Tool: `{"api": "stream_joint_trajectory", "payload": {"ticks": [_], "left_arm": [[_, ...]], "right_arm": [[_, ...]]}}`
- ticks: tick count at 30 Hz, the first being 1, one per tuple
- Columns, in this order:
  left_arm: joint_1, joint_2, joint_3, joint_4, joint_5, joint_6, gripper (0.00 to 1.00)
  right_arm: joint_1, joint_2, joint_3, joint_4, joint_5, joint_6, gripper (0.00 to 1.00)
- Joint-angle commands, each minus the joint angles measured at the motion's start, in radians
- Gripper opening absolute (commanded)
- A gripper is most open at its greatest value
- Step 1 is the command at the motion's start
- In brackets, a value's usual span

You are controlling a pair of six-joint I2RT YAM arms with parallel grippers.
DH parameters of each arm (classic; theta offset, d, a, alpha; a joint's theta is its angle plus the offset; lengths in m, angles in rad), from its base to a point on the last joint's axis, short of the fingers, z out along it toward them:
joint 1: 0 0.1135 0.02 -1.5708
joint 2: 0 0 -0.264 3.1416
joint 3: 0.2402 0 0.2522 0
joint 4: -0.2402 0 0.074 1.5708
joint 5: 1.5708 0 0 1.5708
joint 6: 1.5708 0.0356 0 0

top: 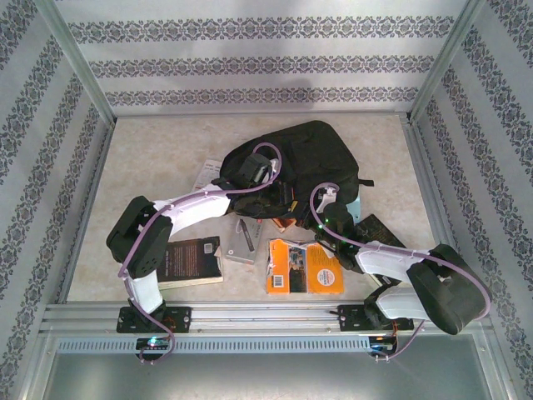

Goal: Pack the student bag

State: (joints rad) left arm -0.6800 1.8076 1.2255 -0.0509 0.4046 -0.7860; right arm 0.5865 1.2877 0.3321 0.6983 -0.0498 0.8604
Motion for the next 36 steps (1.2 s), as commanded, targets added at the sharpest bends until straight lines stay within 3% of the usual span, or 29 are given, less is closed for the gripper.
{"api": "stream_joint_trajectory", "payload": {"ticks": [1,4,5,18,31,36], "left_arm": [[-0.036,0.018,-0.030,0.011,0.059,-0.021,0.22],[-0.036,0.010,-0.041,0.002,0.045,-0.016,0.01],[-0.036,0.005,-0.043,-0.003,0.041,-0.013,0.00],[-0.035,-0.165,-0.103,-0.122,-0.125,0.066,0.00],[-0.022,-0.280,-0.157,-0.223,-0.294,0.145,0.00],[0.009,-0.296,-0.167,-0.226,-0.300,0.150,0.00]], "right_arm": [[0.000,-0.007,0.045,0.092,0.006,-0.014,0.00],[-0.004,-0.016,0.044,0.079,0.017,-0.014,0.00],[-0.004,-0.020,0.041,0.074,0.023,-0.014,0.00],[-0.042,-0.091,0.045,-0.078,0.129,-0.005,0.00],[-0.132,-0.094,0.077,-0.171,0.103,-0.010,0.00],[-0.183,-0.087,0.109,-0.220,0.049,-0.025,0.00]]}}
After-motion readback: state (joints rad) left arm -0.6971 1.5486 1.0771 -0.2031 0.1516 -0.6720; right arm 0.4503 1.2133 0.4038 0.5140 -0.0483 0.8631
